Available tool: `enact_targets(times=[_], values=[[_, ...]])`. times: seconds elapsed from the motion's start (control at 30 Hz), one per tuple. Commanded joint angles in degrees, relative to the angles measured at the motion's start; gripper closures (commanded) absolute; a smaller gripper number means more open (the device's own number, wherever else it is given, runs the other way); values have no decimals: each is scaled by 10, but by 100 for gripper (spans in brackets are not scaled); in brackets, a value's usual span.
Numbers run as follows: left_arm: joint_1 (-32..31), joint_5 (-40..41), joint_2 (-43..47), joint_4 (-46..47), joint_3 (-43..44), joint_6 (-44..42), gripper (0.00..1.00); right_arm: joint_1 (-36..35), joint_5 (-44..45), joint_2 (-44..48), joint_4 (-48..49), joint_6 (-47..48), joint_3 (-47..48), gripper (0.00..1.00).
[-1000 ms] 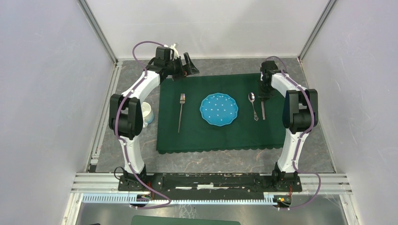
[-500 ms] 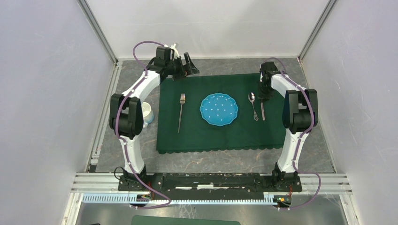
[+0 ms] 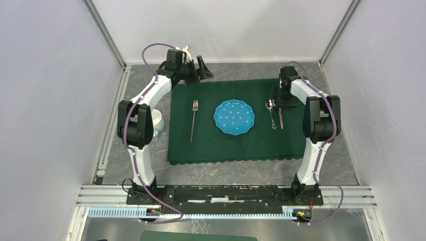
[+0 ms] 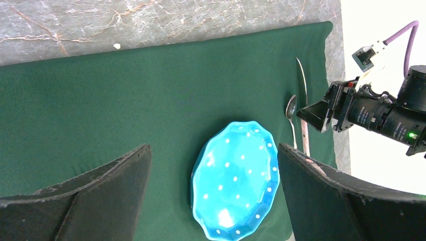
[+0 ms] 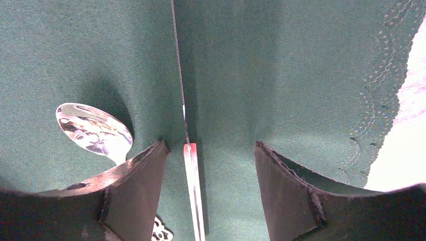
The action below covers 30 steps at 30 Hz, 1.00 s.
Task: Set the dinner table for one person
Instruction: Place the knife on the napkin.
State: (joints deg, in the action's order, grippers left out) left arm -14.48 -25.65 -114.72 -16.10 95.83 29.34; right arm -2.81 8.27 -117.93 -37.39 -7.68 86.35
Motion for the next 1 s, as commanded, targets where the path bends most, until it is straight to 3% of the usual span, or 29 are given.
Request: enact_targets(times=[0.0, 0.97], values=[[2, -4, -4, 20, 22, 34, 0, -9, -15, 20, -14, -4, 8, 28], [2, -5, -1, 22, 16, 32, 0, 1, 65, 45, -36, 23, 9, 27]])
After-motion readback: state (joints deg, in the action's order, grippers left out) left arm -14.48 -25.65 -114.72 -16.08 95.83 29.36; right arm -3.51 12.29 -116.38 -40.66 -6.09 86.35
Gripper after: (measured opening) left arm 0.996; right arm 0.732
